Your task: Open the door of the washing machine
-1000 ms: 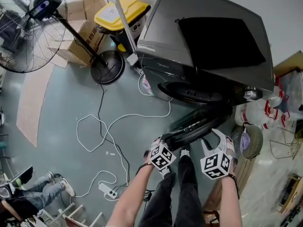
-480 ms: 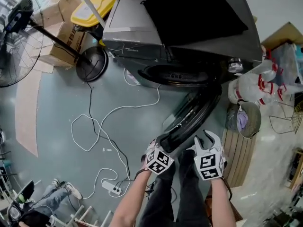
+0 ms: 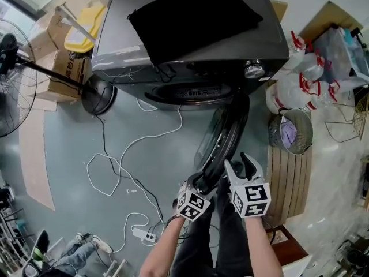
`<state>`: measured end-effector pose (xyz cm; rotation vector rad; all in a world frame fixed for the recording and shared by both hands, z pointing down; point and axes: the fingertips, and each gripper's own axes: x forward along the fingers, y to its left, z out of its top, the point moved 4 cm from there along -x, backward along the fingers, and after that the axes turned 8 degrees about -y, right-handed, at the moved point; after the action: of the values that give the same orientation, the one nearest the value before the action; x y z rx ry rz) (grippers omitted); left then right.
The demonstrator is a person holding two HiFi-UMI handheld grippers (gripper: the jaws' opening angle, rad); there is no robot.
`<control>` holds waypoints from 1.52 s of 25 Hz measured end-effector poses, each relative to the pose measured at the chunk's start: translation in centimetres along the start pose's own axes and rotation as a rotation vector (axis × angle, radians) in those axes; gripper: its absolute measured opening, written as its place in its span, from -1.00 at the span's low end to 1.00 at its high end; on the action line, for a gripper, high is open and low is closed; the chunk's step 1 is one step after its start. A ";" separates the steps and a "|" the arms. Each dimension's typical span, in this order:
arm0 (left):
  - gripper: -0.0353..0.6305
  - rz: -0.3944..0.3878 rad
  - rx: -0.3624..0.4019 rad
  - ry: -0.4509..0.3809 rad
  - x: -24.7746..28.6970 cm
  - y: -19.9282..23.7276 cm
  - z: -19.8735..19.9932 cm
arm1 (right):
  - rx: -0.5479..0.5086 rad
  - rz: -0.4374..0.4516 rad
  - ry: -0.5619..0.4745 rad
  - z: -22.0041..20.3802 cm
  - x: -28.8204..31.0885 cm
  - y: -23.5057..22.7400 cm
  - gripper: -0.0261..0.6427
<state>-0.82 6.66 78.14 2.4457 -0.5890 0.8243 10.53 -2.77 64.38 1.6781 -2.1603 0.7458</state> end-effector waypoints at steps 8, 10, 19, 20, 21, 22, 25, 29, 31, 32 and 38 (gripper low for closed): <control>0.18 -0.132 -0.038 0.033 2.3 -4.8 1.1 | 0.022 -0.042 0.009 -1.1 -0.6 -1.6 -0.25; 0.18 -0.191 -0.026 0.046 3.0 -5.9 1.5 | 0.021 -0.066 0.009 -1.3 -0.9 -2.5 -0.25; -0.27 -0.347 0.013 -0.102 3.9 -8.8 5.5 | 0.064 -0.094 0.058 -3.2 -2.9 -6.6 -0.26; -0.56 -0.325 -0.002 -0.137 3.8 -8.2 6.3 | 0.063 -0.092 0.054 -3.3 -3.1 -7.0 -0.27; -0.66 -0.289 -0.010 -0.163 3.7 -7.5 7.0 | 0.060 -0.090 0.051 -3.3 -3.3 -7.3 -0.27; -0.72 -0.248 -0.010 -0.180 3.7 -6.7 7.6 | 0.055 -0.089 0.049 -3.4 -3.4 -7.6 -0.28; -0.72 -0.147 0.008 -0.204 3.2 -4.7 9.4 | 0.038 -0.097 0.045 -3.4 -4.0 -8.5 -0.30; -0.72 -0.067 0.020 -0.221 2.8 -2.9 11.9 | -0.036 -0.092 0.052 -3.2 -4.9 -10.6 -0.32; -0.72 -0.030 0.032 -0.226 2.5 -2.1 12.6 | -0.059 -0.090 0.065 -3.2 -5.3 -11.7 -0.32; -0.72 -0.013 0.035 -0.231 2.4 -1.7 12.9 | -0.070 -0.091 0.070 -3.1 -5.5 -12.3 -0.32; -0.72 0.022 0.027 -0.255 2.3 -0.9 15.2 | -0.126 -0.145 0.091 -2.4 -6.4 -16.9 -0.32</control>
<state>7.99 -1.83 68.72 2.5933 -0.7009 0.5348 28.32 0.65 66.51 1.6811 -1.9572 0.6203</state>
